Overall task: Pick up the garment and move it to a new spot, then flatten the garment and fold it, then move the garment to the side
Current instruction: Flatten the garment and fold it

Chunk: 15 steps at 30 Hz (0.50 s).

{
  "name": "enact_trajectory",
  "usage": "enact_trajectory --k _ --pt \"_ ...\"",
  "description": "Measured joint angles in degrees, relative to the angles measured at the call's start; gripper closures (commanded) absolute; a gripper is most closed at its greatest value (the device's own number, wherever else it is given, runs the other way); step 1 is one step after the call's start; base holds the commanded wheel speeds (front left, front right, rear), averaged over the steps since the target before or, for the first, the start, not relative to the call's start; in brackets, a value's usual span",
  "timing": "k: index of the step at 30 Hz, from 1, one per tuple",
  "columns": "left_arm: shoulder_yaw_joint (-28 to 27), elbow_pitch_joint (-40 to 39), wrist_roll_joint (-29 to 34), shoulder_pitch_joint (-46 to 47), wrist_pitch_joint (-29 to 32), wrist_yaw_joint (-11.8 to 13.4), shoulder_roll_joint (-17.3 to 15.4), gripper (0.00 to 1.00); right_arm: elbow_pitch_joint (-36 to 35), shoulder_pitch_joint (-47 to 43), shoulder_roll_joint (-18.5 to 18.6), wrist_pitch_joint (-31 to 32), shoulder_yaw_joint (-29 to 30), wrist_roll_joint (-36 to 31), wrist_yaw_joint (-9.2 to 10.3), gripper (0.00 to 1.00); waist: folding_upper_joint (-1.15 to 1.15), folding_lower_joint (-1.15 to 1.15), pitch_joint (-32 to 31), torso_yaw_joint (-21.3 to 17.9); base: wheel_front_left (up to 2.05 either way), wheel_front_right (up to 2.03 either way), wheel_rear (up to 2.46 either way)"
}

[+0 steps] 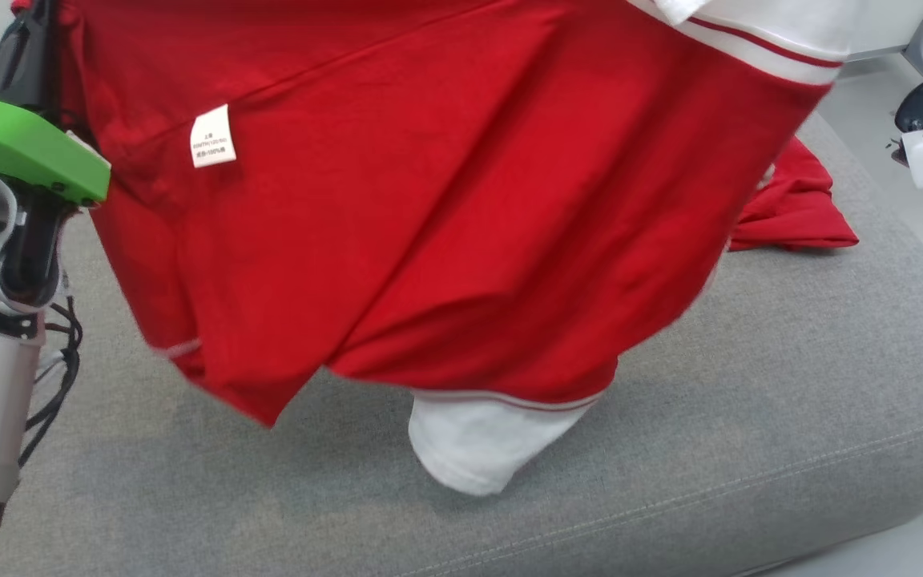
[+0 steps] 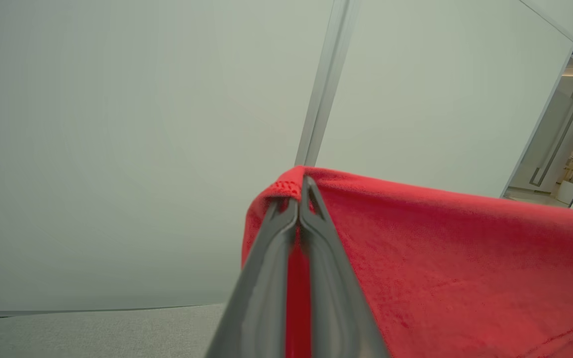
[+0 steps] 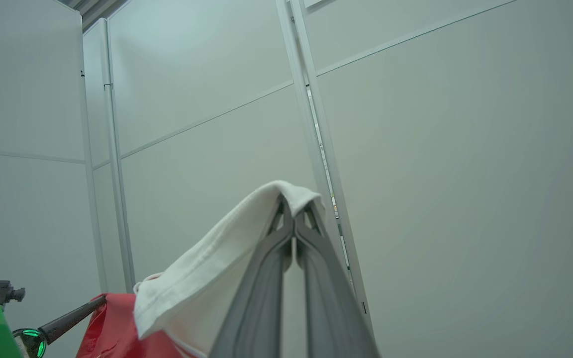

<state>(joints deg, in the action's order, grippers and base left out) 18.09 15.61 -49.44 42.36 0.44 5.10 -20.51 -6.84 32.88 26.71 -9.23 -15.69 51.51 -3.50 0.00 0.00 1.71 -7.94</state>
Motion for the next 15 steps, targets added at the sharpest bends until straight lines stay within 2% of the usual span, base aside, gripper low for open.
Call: enact_trajectory --k 6,8,11,15 --pt "-3.00 -2.14 1.22 7.00 -3.27 0.43 -0.46 1.00 1.53 5.18 -1.03 -0.22 -0.13 -0.52 -0.04 1.00 0.00 0.00 1.85 -0.22 0.00 0.00 0.00" --pt "-2.81 -2.69 0.70 7.34 -2.74 0.42 -0.27 1.00 1.92 5.07 -1.40 -0.26 -0.92 -0.51 -0.34 1.00 0.00 0.00 2.35 -0.10 0.00 0.00 0.00" --pt "-0.76 -2.63 -1.25 3.65 0.58 0.11 0.37 1.00 3.25 1.62 -1.08 1.83 -4.53 -0.48 -1.14 1.00 0.00 0.00 2.91 0.19 0.00 0.00 0.00" --pt "0.56 -3.39 -3.53 -4.85 3.82 -0.14 -0.08 1.00 4.54 -8.20 -0.29 4.46 -8.82 -0.09 -1.52 1.00 0.00 0.00 3.75 0.46 0.00 0.00 0.00"
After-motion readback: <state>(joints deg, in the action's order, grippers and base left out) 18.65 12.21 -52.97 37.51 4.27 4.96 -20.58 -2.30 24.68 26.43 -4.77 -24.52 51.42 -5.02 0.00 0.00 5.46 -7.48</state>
